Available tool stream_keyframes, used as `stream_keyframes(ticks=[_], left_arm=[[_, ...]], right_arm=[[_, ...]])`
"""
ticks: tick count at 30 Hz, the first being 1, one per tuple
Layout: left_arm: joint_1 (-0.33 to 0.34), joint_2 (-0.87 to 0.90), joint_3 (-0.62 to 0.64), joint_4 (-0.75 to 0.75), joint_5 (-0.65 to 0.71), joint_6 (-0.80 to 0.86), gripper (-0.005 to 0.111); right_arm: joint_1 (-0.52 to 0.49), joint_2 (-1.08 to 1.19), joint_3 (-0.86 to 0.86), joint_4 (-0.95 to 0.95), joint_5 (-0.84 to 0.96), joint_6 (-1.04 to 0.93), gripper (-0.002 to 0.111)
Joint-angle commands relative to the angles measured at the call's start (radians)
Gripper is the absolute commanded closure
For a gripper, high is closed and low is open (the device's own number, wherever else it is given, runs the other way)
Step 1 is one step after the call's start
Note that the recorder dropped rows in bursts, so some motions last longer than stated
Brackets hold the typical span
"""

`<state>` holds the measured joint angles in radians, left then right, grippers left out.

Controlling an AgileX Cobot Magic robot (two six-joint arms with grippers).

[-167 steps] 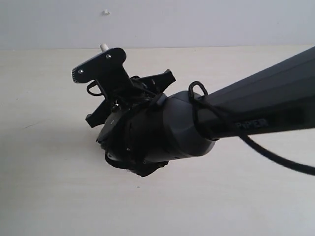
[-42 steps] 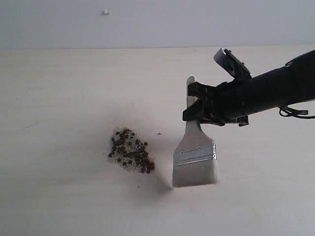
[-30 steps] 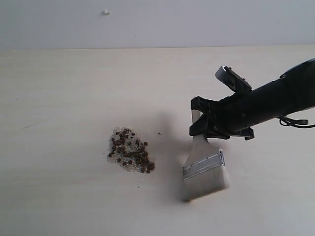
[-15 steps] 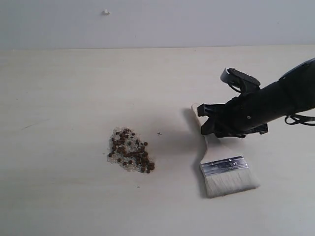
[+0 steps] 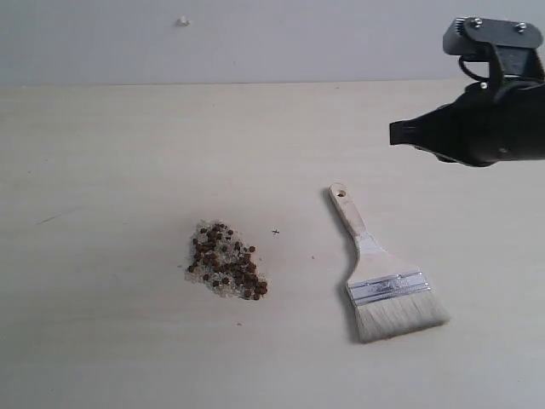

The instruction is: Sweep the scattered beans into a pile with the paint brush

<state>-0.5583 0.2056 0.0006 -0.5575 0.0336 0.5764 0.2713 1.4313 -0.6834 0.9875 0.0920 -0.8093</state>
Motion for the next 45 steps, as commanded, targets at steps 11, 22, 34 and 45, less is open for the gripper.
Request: stream_keyframes(ticks=[11, 22, 34, 45], left_arm=[[0.001, -0.005, -0.001, 0.004, -0.002, -0.005, 0.107], [0.001, -0.005, -0.001, 0.004, -0.002, -0.005, 0.107], [0.001, -0.005, -0.001, 0.004, -0.002, -0.005, 0.107], [0.001, -0.005, -0.001, 0.004, -0.002, -0.005, 0.107]], right_arm=[[0.073, -0.443, 0.225, -0.003, -0.058, 0.027, 0.108], [-0.222, -1.023, 0.352, -0.003, 0.007, -0.078, 0.108], [-0.222, -1.258, 0.49, -0.644, 0.023, 0.508, 0.108], [-0.222, -1.393, 0.683, -1.001, 0.034, 0.893, 0.108]])
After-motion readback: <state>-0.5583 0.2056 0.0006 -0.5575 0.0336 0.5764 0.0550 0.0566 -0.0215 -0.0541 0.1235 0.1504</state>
